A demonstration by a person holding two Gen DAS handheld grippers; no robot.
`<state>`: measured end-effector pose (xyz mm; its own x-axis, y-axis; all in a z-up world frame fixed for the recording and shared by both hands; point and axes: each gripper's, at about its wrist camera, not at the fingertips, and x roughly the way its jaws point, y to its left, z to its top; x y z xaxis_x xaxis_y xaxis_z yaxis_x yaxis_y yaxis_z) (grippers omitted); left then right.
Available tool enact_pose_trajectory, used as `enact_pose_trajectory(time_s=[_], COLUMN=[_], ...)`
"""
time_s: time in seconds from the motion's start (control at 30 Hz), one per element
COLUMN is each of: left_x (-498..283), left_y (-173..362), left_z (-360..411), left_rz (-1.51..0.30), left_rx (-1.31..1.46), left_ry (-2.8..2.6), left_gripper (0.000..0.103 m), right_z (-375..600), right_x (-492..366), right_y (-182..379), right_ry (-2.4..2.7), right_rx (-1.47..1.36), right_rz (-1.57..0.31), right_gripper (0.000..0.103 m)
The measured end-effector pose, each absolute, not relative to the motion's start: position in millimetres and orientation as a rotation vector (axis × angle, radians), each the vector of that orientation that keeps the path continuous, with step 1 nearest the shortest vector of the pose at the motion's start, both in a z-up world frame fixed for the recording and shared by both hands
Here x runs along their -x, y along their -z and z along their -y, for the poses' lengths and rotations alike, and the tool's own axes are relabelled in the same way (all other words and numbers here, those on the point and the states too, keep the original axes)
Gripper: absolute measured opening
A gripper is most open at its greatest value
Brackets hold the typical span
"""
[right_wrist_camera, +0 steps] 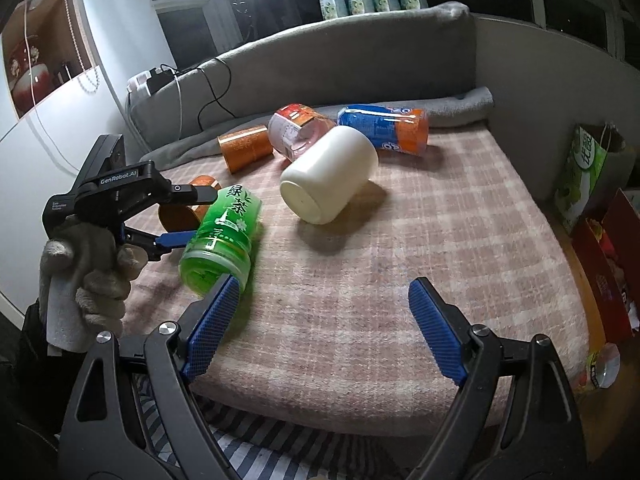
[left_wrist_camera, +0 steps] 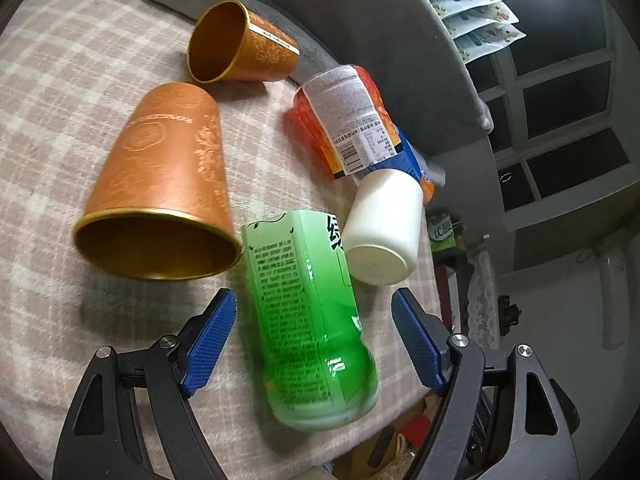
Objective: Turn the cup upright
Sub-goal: 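Move the left tool to the green bottle lying on its side, then close the left tool around the green bottle's body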
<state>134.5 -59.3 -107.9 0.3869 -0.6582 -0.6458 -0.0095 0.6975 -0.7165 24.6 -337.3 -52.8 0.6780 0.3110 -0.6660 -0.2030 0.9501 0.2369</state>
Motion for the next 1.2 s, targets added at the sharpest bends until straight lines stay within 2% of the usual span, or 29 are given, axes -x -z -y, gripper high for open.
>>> enact_pose_trajectory(time_s=[0.17, 0.27, 0.33, 0.4, 0.9, 1.2], left_x=[-140, -143, -144, -145, -135, -117], left_y=[111, 114, 115, 116, 101, 77], left_z=[69, 74, 76, 77, 83, 84], left_rz=[-1.13, -1.143, -1.146, -1.149, -1.081, -0.962], left_rx=[0.675, 0.657, 0.645, 0.641, 0.543, 0.42], left_ry=[0.451, 0.444, 0.44, 0.44, 0.442, 0.424], left_gripper=[0.077, 0.07, 0.062, 0.06, 0.058, 0.058], right_z=[346, 351, 353, 356, 362, 359], right_x=[-26, -27, -28, -29, -32, -31], right_y=[55, 58, 60, 62, 65, 66], right_ry=[-0.278, -0.269, -0.265, -0.262, -0.245, -0.245], right_rx=[-0.167, -0.177, -0.183, -0.191, -0.216, -0.215], right_rz=[-0.777, -0.782, -0.788, -0.794, -0.791, -0.793], right_gripper=[0.089, 0.089, 0.089, 0.089, 0.089, 0.089])
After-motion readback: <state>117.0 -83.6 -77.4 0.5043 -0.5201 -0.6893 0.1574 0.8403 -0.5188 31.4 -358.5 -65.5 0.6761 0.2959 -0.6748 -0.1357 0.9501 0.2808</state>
